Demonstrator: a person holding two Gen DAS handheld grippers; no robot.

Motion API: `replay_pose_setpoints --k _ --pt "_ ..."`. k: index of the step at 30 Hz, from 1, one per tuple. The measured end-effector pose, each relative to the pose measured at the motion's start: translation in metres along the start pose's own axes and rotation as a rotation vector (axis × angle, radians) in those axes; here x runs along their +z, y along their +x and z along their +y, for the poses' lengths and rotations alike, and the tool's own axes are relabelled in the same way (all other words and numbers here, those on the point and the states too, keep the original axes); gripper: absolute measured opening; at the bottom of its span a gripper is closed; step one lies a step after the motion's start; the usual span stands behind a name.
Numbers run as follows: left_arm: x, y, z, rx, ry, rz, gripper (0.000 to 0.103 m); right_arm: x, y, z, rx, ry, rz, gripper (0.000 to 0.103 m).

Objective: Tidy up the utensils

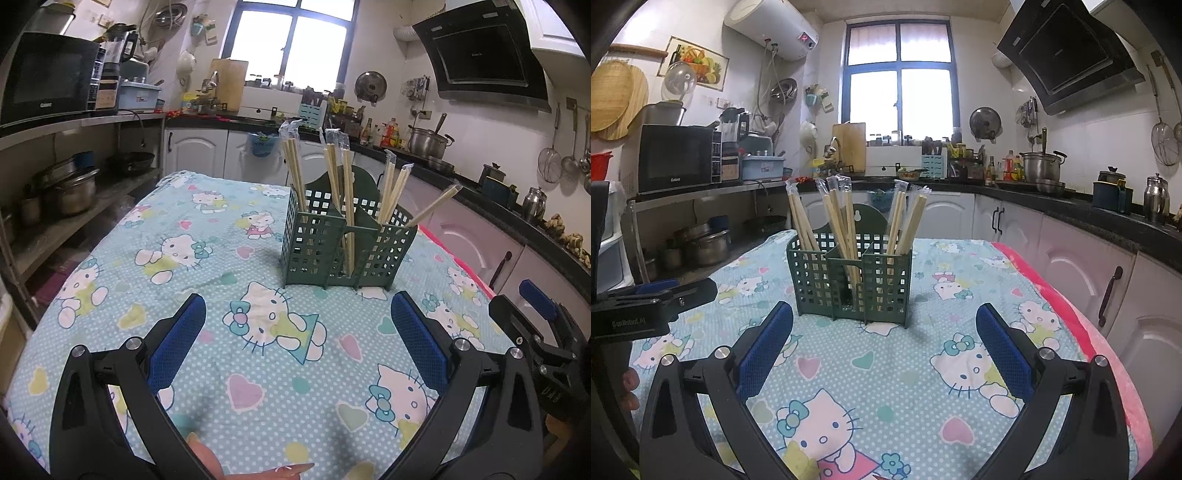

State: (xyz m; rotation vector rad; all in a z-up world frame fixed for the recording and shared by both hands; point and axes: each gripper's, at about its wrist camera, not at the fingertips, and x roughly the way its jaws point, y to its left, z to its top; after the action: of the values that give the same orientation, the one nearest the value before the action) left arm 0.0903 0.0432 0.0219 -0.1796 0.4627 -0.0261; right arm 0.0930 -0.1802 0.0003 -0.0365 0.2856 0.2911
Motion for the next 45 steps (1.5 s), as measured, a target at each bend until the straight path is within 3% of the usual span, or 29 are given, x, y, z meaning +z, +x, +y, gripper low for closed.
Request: replay_pose_setpoints --k 41,45 --pt "0.0032 -0.0070 0.0002 -0.008 -0.001 -0.010 0.093 0.0004 0.0006 0.0040 0.003 -0.001 -0.002 0.097" --pt "0.0032 -0.0029 0.0012 0.042 -0.001 0.007 0.093 0.0012 -0.0004 0.0032 0.001 0.000 -0.006 0.097"
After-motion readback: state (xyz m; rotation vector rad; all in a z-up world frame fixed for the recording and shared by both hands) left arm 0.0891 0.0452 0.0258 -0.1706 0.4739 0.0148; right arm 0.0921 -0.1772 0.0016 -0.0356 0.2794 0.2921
